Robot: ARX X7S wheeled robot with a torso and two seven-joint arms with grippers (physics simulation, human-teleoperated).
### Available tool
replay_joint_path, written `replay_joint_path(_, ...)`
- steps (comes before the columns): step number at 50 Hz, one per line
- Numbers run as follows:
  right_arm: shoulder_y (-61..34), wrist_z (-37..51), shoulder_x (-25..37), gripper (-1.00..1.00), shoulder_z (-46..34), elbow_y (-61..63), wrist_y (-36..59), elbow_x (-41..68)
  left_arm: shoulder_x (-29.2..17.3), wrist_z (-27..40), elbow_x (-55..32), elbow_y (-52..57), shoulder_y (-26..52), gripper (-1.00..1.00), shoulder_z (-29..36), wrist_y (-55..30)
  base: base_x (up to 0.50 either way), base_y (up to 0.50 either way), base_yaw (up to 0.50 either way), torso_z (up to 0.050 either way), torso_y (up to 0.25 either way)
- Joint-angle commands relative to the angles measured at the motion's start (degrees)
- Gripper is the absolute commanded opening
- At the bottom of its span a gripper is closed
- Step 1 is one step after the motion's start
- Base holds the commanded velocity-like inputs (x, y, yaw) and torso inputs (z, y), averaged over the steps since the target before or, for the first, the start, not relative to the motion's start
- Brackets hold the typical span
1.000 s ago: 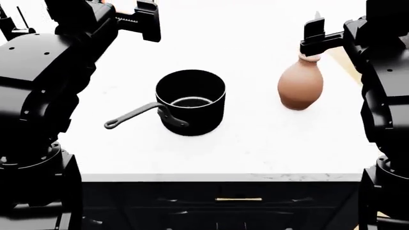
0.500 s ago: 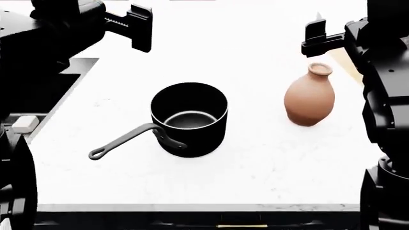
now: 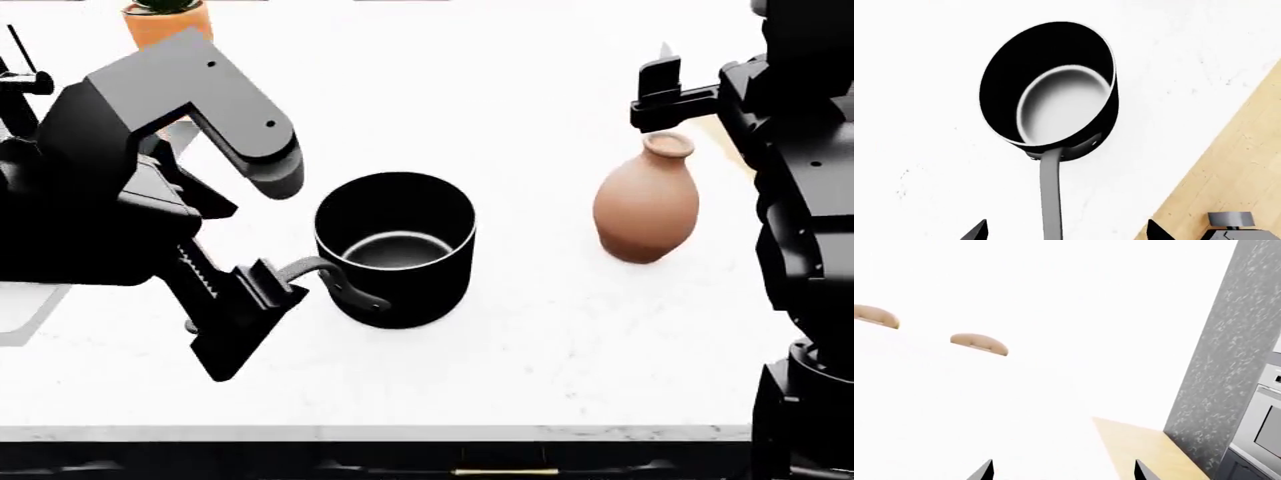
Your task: Pick the jug and pot and place them in the sink. Then turn on the water.
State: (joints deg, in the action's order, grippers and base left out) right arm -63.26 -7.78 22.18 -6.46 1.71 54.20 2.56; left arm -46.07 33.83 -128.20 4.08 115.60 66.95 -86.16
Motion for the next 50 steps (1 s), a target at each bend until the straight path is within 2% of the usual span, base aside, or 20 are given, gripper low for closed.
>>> replay_joint_path(1,0.5,0.0,-0.1,1.00,-0.1,-0.3,-0.5,0.3,-2.9,5.4,-14.8,-2.2,6.0,1.00,12.6,0.7,0.00,0.00,0.00,0.000,0.000)
replay_joint_path(12,1.0,-0.1,0.4,1.00,-0.4,0.2,-0.2,0.3,1.4,0.8,-5.6,-9.7,0.2,1.00,10.7,0.4,0.00,0.00,0.00,0.000,0.000)
replay_joint_path(24,1.2,0.0,0.6,1.00,-0.8,-0.8,-0.8,0.2,7.1,-10.5,10.3,-14.7,-5.9,1.00,5.7,-0.1,0.00,0.00,0.00,0.000,0.000)
replay_joint_path(33,1.3,0.0,1.1,1.00,-1.0,-1.0,-0.8,0.1,9.9,-19.8,21.8,-17.6,-9.4,1.00,5.7,1.4,0.00,0.00,0.00,0.000,0.000)
replay_joint_path(50,1.8,0.3,1.6,1.00,-1.1,-0.6,-0.4,0.0,12.2,-27.3,29.2,-18.7,-13.5,1.00,7.5,5.7,0.00,0.00,0.00,0.000,0.000)
